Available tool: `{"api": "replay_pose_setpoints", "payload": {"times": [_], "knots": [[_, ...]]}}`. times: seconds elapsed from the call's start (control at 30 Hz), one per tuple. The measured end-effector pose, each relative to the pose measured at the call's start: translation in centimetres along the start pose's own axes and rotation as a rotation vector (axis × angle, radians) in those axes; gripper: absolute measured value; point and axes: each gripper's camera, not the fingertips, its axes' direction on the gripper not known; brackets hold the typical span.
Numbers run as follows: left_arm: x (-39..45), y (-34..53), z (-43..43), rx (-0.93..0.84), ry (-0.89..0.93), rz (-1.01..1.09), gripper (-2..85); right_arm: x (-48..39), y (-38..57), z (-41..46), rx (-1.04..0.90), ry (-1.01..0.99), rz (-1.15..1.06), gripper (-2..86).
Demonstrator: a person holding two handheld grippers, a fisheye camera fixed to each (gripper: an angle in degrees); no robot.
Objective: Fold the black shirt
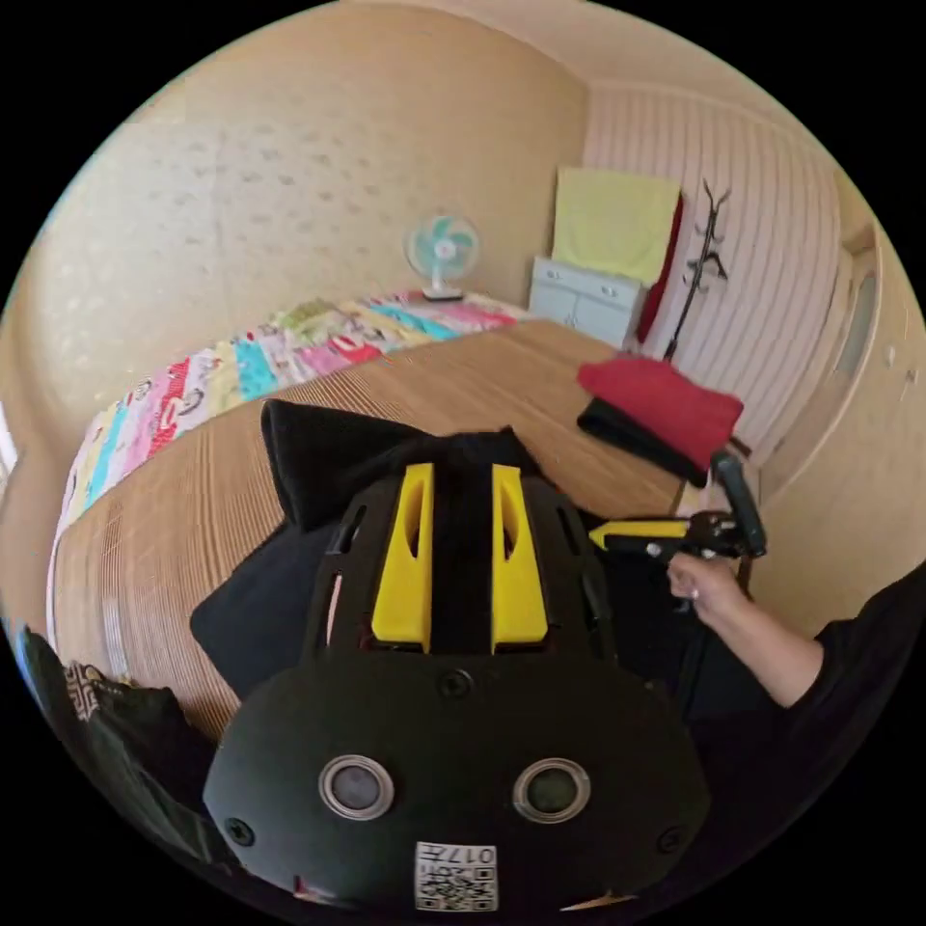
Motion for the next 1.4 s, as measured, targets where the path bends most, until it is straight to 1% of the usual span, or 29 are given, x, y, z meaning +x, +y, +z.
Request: {"api": "replay_pose_setpoints", "payload": {"times": [0.07,0.1,0.17,0.23,0.33,0.4,0.47,0.53,0.6,0.63,0.67,0.7,0.73,0.77,0.8,0.83,0.9,0.93,1.0,1.03,1.1,1.17,1.2,1.23,1.27,1.3,1.37,1.4], "knots": [[4.3,1.5,5.9,-0.081,-0.076,0.052,10.8,0.5,0.8,-0.2,0.01,-0.06,0.02,0.4],[6.1,3.6,7.7,-0.058,-0.084,0.04,9.6,0.5,1.3,-0.5,0.023,-0.06,0.02,0.5],[7.3,6.7,8.5,-0.011,-0.021,-0.037,7.2,0.1,2.1,-0.8,0.046,-0.037,-0.004,0.6],[7.5,9.7,8.5,0.027,0.053,-0.102,6.9,-0.5,2.2,-0.9,0.06,-0.042,-0.021,0.8],[5.4,14.6,6.7,0.076,0.044,-0.18,7.8,-2.2,0.9,-0.4,0.114,-0.115,-0.057,1.6],[1.1,18.2,4.8,0.109,0.022,-0.273,8.0,-4.0,-1.7,0.8,0.139,-0.142,-0.09,3.2],[-3.1,20.8,4.5,0.086,0.017,-0.37,8.7,-5.3,-4.5,1.8,0.145,-0.131,-0.089,5.9],[-7.1,23.5,5.4,0.043,-0.006,-0.454,9.6,-6.4,-7.3,3.1,0.169,-0.089,-0.091,8.8],[-11.0,27.5,9.6,-0.053,0.002,-0.484,9.2,-7.4,-10.8,6.0,0.153,0.013,-0.089,10.5],[-11.3,28.7,9.6,0.009,0.016,-0.474,8.9,-7.8,-11.6,6.9,0.144,0.052,-0.095,10.4],[-12.1,31.0,9.8,0.087,0.035,-0.505,7.7,-8.7,-12.8,9.0,0.117,0.146,-0.121,10.3],[-12.5,32.0,10.0,0.108,0.038,-0.523,6.9,-9.5,-13.9,11.8,0.049,0.222,-0.167,9.8],[-12.6,32.1,10.1,0.103,0.026,-0.522,6.8,-9.8,-14.4,13.4,-0.007,0.247,-0.19,9.5],[-12.6,32.3,10.1,0.098,0.001,-0.538,6.7,-10.1,-15.1,16.5,-0.119,0.284,-0.215,9.0],[-12.7,33.1,10.2,0.122,-0.012,-0.568,6.7,-10.4,-15.1,18.4,-0.18,0.317,-0.237,8.2],[-12.8,33.6,10.3,0.139,-0.015,-0.572,6.7,-10.6,-14.8,18.5,-0.167,0.327,-0.253,7.6],[-13.8,35.4,10.5,0.178,0.002,-0.576,6.6,-12.2,-13.5,16.2,-0.056,0.324,-0.312,4.8],[-14.2,35.7,10.5,0.178,0.01,-0.58,6.6,-12.5,-13.2,15.2,-0.019,0.325,-0.309,4.5],[-15.4,36.7,10.6,0.182,0.023,-0.586,6.5,-13.7,-11.0,10.3,0.151,0.283,-0.307,3.6],[-15.7,36.9,10.6,0.183,0.022,-0.585,6.5,-13.7,-10.3,9.4,0.181,0.279,-0.303,3.5],[-16.5,37.6,10.5,0.174,0.014,-0.583,6.5,-12.4,-6.7,8.3,0.25,0.341,-0.241,3.1],[-17.1,38.1,10.4,0.173,0.007,-0.581,6.5,-10.1,-4.3,10.9,0.219,0.434,-0.201,2.9],[-17.5,38.4,10.4,0.171,0.0,-0.579,6.5,-8.0,-3.4,13.9,0.095,0.462,-0.17,2.8],[-17.6,38.6,10.3,0.17,-0.003,-0.577,6.5,-7.0,-3.1,15.4,0.013,0.453,-0.153,2.7],[-18.0,38.8,10.2,0.169,-0.009,-0.575,6.5,-5.8,-2.4,16.2,-0.024,0.412,-0.113,2.6],[-18.4,39.1,10.1,0.167,-0.009,-0.575,6.5,-5.9,-1.3,14.3,0.053,0.374,-0.117,2.3],[-19.4,39.4,9.7,0.155,0.009,-0.582,6.6,-6.5,0.1,11.6,0.115,0.336,-0.114,1.9],[-20.1,39.5,9.2,0.133,0.032,-0.598,6.6,-6.9,0.9,10.2,0.105,0.324,-0.094,1.6]]}}
